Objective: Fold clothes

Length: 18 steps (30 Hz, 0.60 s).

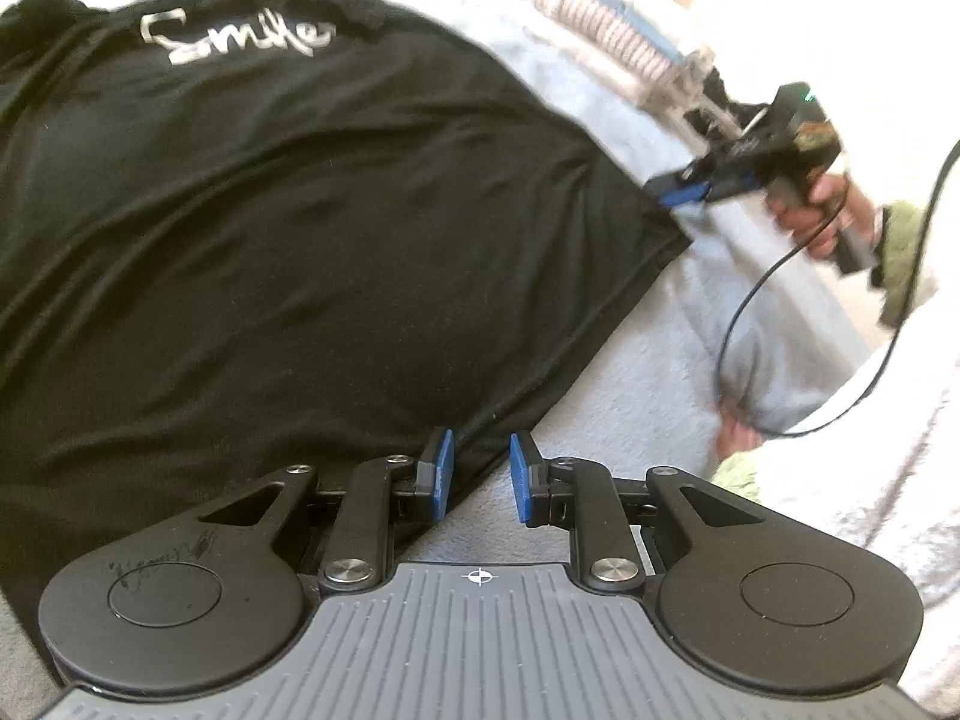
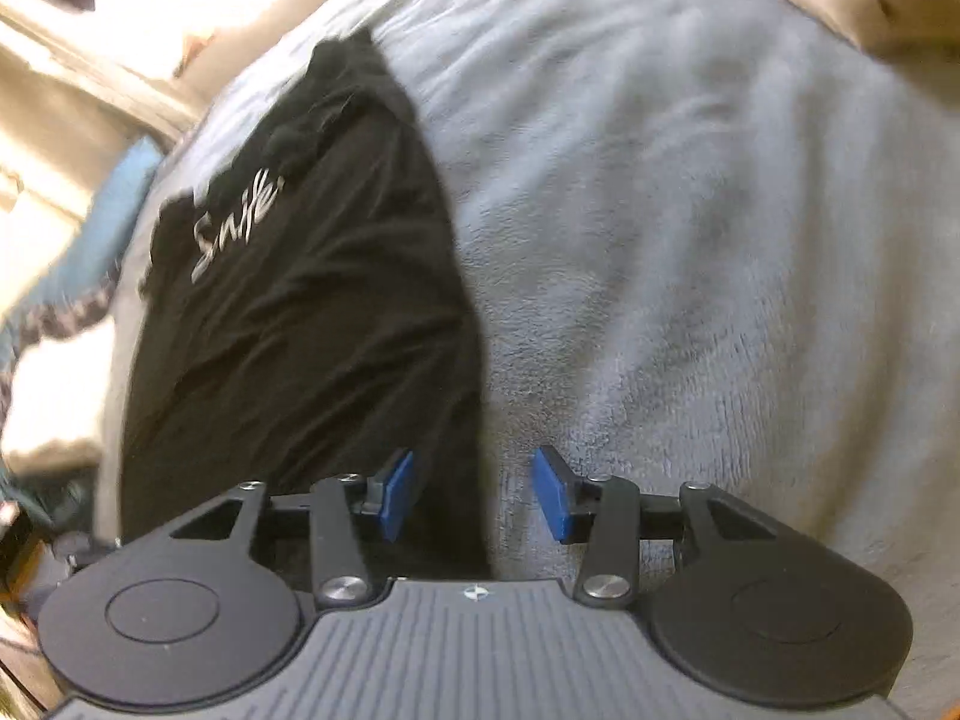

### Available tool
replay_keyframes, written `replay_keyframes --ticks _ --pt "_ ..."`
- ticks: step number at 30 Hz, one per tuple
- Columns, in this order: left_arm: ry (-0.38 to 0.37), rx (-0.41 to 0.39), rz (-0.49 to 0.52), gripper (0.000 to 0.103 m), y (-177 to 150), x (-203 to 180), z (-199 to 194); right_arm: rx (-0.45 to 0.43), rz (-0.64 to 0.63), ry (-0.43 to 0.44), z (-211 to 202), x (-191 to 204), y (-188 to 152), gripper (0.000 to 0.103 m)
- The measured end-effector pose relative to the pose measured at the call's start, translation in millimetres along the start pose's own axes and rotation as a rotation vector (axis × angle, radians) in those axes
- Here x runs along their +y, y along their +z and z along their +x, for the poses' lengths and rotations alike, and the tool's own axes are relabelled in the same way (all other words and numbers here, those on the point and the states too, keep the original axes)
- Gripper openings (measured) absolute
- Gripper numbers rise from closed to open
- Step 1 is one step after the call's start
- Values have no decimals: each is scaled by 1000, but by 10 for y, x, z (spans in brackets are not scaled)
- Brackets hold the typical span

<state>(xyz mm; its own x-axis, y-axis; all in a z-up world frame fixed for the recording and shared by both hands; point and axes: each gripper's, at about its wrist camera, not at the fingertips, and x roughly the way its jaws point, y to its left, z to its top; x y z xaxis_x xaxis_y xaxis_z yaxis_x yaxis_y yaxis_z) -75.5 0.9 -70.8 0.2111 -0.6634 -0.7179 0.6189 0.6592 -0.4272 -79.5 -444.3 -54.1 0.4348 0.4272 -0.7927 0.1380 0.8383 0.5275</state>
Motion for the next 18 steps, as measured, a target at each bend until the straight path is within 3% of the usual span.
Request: replay_keyframes --ticks 2,9,12,18 --pt "27 -47 -45 20 -18 92 -183 -12 76 40 41 -104 10 46" --pt "203 -191 -373 20 -266 723 -1000 -17 158 106 103 -298 65 46" --pt "240 -192 -463 20 -456 852 -1177 -3 155 134 124 -305 48 46" --pt "260 -138 -566 20 -695 886 -1011 25 148 149 113 -306 -39 46"
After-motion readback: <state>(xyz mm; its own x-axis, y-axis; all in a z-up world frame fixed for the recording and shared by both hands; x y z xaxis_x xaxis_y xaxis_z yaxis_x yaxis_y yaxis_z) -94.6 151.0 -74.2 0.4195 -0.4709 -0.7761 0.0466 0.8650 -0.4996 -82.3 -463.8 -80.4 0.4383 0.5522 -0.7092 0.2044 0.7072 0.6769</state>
